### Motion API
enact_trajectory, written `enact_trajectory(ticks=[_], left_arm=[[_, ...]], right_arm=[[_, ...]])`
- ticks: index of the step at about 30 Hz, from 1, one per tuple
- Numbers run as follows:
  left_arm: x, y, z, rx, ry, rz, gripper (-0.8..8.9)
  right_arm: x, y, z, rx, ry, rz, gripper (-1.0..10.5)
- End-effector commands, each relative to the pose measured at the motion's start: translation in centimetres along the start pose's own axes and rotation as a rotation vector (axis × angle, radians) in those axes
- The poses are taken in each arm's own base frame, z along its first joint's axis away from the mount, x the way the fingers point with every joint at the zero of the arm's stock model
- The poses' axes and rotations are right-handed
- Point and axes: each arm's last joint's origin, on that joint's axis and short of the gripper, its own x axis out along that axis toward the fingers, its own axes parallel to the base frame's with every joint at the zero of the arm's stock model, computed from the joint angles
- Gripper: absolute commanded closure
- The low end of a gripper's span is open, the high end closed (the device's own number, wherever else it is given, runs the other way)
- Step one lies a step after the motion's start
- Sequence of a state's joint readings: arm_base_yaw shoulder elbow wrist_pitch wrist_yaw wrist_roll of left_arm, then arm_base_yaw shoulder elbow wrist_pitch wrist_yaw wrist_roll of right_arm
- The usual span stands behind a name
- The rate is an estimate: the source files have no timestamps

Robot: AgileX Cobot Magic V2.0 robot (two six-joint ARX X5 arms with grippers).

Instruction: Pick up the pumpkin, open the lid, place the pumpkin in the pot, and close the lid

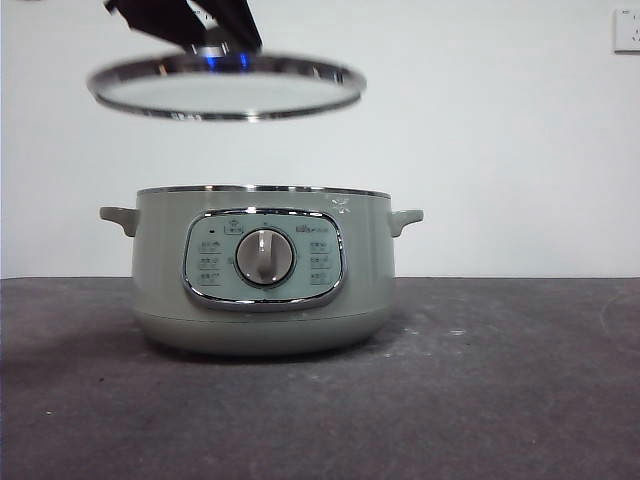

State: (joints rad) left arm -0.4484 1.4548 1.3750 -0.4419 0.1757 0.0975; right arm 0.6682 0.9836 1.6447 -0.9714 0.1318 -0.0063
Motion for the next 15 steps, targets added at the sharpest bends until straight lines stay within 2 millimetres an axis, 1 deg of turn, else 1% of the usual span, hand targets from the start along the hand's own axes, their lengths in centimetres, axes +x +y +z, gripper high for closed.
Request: enact_trajectory(ticks=[1, 10, 15], left_arm=[[0.7, 0.0, 0.6, 0.026, -0.065, -0.008, 8.22], [4.1, 0.5, -0.3, 0.019, -0.032, -0.016, 8.22], [5.4, 0.7, -1.0, 0.013, 0.005, -0.019, 8.22]], right_arm=[[-0.2, 0.0, -0.1, 0.012, -0.001, 0.001, 2.9], [-0.3, 0.0, -0.1, 0.003, 0.002, 0.002, 2.9], [-0.1, 0.0, -0.1, -0.005, 0.006, 0.002, 2.9]])
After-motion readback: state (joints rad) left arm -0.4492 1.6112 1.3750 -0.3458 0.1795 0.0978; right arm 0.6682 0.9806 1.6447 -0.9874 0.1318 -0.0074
